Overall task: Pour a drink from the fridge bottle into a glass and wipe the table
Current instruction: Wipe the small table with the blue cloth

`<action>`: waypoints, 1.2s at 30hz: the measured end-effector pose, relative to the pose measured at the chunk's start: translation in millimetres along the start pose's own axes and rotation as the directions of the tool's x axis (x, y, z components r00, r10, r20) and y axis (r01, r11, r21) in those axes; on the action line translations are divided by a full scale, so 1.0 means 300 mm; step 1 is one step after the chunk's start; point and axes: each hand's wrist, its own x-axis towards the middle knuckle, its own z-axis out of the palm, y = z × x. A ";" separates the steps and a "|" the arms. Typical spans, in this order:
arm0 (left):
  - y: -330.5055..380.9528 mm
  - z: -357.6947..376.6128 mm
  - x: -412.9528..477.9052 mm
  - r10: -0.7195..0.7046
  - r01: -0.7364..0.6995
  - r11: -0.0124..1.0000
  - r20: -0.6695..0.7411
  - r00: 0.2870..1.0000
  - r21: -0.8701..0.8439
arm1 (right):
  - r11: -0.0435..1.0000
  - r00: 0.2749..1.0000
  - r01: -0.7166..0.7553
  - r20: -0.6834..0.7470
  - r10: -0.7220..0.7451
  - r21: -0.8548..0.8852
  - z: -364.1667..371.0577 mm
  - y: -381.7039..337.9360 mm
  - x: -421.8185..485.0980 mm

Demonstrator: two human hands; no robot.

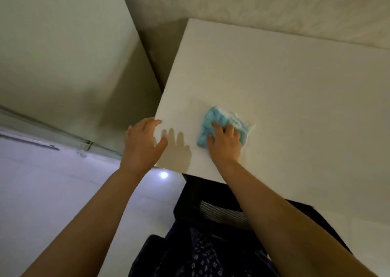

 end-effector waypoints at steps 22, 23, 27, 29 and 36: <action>-0.105 0.032 0.013 0.081 -0.076 0.996 0.090 0.993 -0.051 | 0.936 0.938 -0.344 -0.062 0.340 -0.068 -0.012 0.062 0.108; -0.123 0.029 0.007 0.086 -0.083 0.996 0.078 0.993 -0.040 | 0.960 0.962 -0.272 -0.044 0.270 -0.069 0.014 -0.023 0.123; -0.174 0.011 -0.008 0.054 -0.053 0.998 0.018 0.998 -0.045 | 0.970 0.979 0.188 0.109 -0.173 -0.151 0.101 -0.311 0.019; -0.186 0.007 -0.015 0.017 -0.016 0.997 0.008 1.000 -0.077 | 0.910 0.915 0.389 0.171 -0.364 -0.143 0.124 -0.354 -0.081; -0.091 0.051 -0.045 0.069 -0.063 0.980 0.024 0.997 -0.187 | 0.900 0.906 0.413 0.163 -0.390 -0.143 0.042 -0.032 -0.253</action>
